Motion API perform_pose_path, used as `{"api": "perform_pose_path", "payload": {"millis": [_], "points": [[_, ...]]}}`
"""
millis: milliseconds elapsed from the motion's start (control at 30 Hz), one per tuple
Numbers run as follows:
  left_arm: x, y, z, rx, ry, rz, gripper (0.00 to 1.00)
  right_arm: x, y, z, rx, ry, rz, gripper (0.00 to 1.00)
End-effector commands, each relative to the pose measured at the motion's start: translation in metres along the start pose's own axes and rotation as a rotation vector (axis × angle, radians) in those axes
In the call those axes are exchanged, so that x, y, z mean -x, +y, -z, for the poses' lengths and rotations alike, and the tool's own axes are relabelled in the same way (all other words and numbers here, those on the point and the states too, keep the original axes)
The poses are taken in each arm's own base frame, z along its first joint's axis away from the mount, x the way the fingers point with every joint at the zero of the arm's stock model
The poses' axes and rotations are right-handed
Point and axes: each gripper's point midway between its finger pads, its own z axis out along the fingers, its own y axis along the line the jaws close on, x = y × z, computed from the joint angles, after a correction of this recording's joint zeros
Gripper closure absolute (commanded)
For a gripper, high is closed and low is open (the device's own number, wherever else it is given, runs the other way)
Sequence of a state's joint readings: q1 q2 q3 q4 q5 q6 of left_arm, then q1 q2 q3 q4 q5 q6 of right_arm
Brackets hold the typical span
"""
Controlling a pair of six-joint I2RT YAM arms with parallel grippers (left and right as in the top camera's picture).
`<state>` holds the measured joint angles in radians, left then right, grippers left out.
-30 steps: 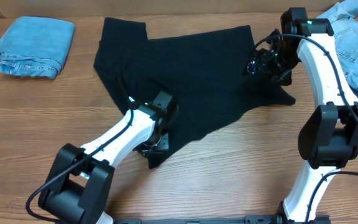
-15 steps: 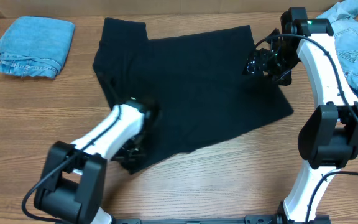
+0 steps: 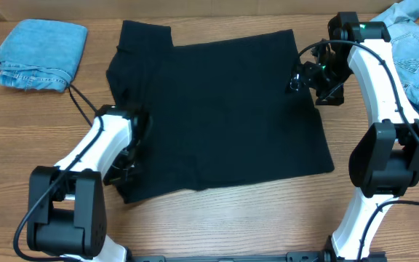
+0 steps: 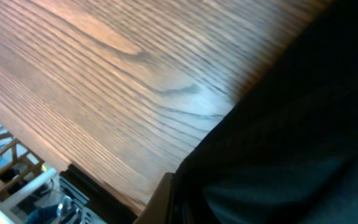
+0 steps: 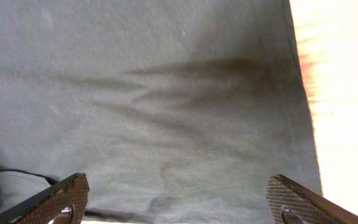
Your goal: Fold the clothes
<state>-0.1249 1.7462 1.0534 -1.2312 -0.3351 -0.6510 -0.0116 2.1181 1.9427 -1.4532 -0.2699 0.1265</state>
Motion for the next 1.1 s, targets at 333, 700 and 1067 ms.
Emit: {"api": "perform_pose_path", "payload": {"millis": [333,700,1067], "points": [[0.005,0.026,-0.011,0.035,0.045,0.071,0.94,0.000,-0.005,0.005,-0.032,-0.013,0.003,0.03],[0.041,0.000,0.028,-0.149,-0.035,0.035,0.46,0.048,0.013,0.010,0.045,-0.204,0.062,0.03],[0.094,-0.071,0.120,-0.598,-0.248,-0.097,0.61,0.039,0.043,0.000,0.110,-0.175,0.139,0.20]]}}
